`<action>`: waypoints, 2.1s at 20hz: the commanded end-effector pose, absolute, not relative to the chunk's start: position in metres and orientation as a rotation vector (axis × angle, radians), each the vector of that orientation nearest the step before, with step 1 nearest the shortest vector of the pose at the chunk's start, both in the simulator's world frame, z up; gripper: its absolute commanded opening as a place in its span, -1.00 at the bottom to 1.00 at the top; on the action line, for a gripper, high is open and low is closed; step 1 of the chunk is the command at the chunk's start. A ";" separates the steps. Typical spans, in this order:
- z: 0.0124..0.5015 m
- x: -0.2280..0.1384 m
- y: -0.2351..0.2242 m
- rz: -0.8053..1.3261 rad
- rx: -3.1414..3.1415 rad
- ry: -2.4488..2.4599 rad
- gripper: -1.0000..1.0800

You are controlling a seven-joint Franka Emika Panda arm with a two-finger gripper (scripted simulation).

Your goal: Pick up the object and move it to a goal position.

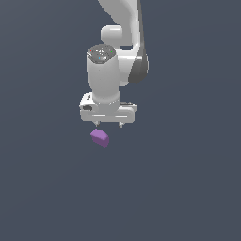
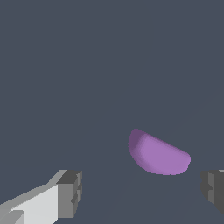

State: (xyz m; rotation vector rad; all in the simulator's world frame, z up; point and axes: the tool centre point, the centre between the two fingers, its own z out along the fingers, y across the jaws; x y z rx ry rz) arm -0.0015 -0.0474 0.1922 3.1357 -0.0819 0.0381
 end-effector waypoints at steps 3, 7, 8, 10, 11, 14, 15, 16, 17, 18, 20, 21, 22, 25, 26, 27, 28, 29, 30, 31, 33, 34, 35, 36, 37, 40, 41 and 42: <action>0.191 -0.002 -0.048 0.036 3.136 -0.066 0.92; 0.189 -0.003 -0.050 0.035 3.135 -0.018 0.92; 0.188 -0.003 -0.050 0.035 3.135 -0.002 0.92; 0.186 -0.003 -0.052 0.034 3.134 0.036 0.92; 0.185 -0.004 -0.053 0.033 3.134 0.058 0.92; 0.182 -0.005 -0.055 0.030 3.130 0.134 0.92; 0.181 -0.005 -0.056 0.030 3.129 0.163 0.92; 0.179 -0.006 -0.057 0.029 3.127 0.194 0.92; 0.178 -0.006 -0.059 0.028 3.124 0.227 0.92; 0.176 -0.007 -0.060 0.026 3.121 0.262 0.92; 0.172 -0.008 -0.062 0.024 3.113 0.337 0.92; 0.171 -0.009 -0.064 0.023 3.108 0.375 0.92; 0.169 -0.009 -0.065 0.022 3.103 0.413 0.92; 0.164 -0.011 -0.069 0.018 3.086 0.527 0.92; 0.162 -0.012 -0.070 0.017 3.079 0.565 0.92; 0.160 -0.013 -0.071 0.016 3.072 0.603 0.92; 0.158 -0.013 -0.072 0.015 3.064 0.641 0.92; 0.157 -0.014 -0.074 0.014 3.056 0.679 0.92; 0.155 -0.015 -0.075 0.013 3.047 0.716 0.92; 0.153 -0.015 -0.076 0.012 3.038 0.754 0.92; 0.150 -0.017 -0.078 0.010 3.019 0.829 0.92; 0.148 -0.018 -0.079 0.009 3.009 0.866 0.92; 0.146 -0.018 -0.081 0.008 2.998 0.903 0.92; 0.145 -0.019 -0.082 0.007 2.987 0.940 0.92; 0.143 -0.020 -0.083 0.006 2.976 0.977 0.92; 0.138 -0.022 -0.086 0.004 2.938 1.087 0.92; 0.136 -0.023 -0.087 0.004 2.925 1.123 0.92; 0.135 -0.024 -0.088 0.003 2.912 1.159 0.92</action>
